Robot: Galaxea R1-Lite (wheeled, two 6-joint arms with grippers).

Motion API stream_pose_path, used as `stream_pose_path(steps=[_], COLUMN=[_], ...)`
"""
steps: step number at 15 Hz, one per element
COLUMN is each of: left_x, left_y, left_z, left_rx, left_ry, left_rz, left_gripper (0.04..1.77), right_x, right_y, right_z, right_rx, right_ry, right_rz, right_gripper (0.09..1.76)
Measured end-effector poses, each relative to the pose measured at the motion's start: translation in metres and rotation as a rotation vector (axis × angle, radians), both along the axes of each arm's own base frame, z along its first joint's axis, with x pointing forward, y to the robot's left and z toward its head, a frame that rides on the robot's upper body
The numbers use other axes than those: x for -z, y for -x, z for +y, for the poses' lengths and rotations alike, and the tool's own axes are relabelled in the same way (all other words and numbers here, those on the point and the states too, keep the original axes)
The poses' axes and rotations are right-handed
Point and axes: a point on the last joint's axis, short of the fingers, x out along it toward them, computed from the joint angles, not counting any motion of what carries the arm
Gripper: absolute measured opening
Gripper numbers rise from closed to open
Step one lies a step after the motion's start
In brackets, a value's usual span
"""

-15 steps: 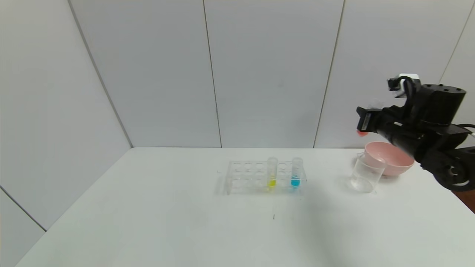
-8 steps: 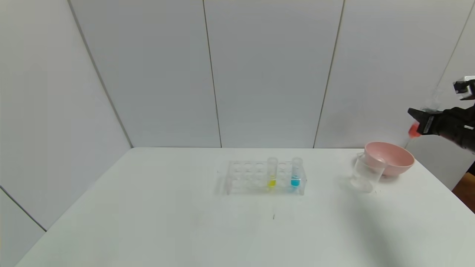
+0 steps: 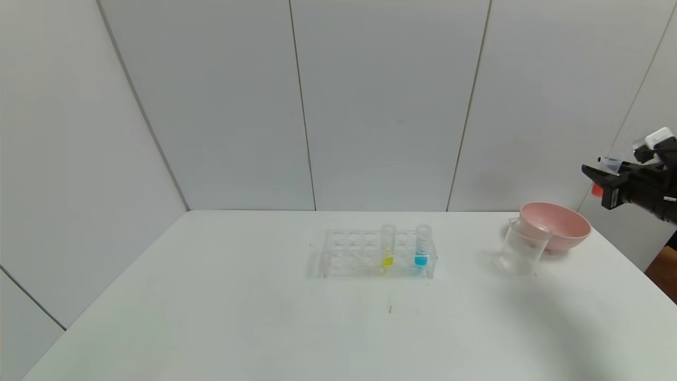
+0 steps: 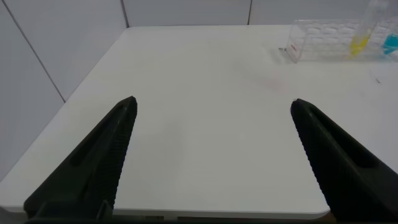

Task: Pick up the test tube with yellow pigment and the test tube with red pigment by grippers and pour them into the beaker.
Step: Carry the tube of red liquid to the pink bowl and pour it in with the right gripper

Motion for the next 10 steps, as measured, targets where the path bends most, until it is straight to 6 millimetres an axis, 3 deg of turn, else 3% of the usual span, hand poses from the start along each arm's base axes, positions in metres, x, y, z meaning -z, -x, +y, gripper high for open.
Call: stream_pose_path(steps=[10], left_x=[0.0], left_y=[0.0], left_z=[0.0], left_rx=[0.0], left_ry=[0.0], left_rz=[0.0], left_gripper=[1.76], right_x=[0.03], right_y=[-0.016], right_z=[0.009], right_rx=[-0.044], right_ry=[0.546], right_rz=[-0.027], right_gripper=[0.58])
